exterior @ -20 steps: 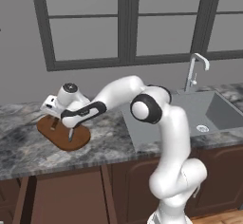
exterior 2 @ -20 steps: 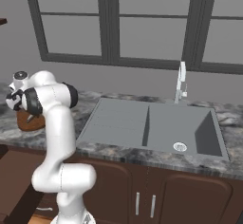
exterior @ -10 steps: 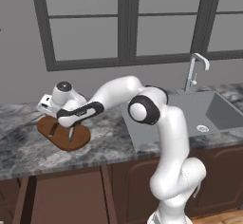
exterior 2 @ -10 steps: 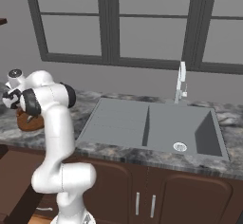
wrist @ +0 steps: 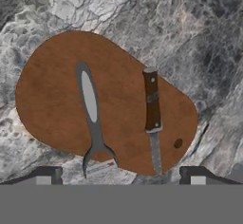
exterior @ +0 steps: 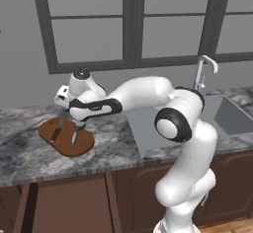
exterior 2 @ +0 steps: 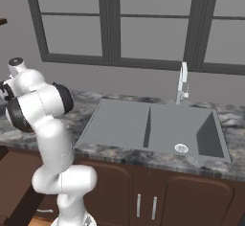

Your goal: Open the drawer on the left and place the cutting tools on the cutting board.

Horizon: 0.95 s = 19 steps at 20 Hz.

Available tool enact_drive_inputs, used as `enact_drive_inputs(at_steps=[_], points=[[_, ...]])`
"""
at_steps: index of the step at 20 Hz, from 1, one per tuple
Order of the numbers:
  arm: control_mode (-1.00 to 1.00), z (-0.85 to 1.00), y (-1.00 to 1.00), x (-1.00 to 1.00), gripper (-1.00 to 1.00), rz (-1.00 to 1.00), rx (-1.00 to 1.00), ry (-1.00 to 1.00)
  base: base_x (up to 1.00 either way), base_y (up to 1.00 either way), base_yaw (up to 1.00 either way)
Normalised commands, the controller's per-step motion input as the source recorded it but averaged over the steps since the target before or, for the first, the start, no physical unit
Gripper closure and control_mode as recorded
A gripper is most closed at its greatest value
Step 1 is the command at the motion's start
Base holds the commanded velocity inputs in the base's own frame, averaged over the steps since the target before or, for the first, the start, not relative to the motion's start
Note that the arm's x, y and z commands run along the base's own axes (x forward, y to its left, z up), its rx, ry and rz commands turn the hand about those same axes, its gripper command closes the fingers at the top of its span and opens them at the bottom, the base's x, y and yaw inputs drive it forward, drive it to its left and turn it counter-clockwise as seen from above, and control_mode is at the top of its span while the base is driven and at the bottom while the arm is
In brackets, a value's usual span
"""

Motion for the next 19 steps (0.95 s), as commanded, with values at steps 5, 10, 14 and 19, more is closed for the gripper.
enact_drive_inputs(at_steps=[5, 10, 14, 19], points=[[-1.00, 0.75, -1.00, -0.93, -1.00, -0.27, 0.09, -0.03, 0.00, 0.00, 0.00], [-1.00, 0.93, -0.31, -0.27, -1.00, -0.76, 0.19, -0.05, 0.00, 0.00, 0.00], [-1.00, 0.57, 0.05, -0.05, -1.00, -0.99, 0.03, -0.12, 0.00, 0.00, 0.00], [-1.00, 0.30, 0.00, 0.00, -1.00, -1.00, 0.00, 0.00, 0.00, 0.00, 0.00]])
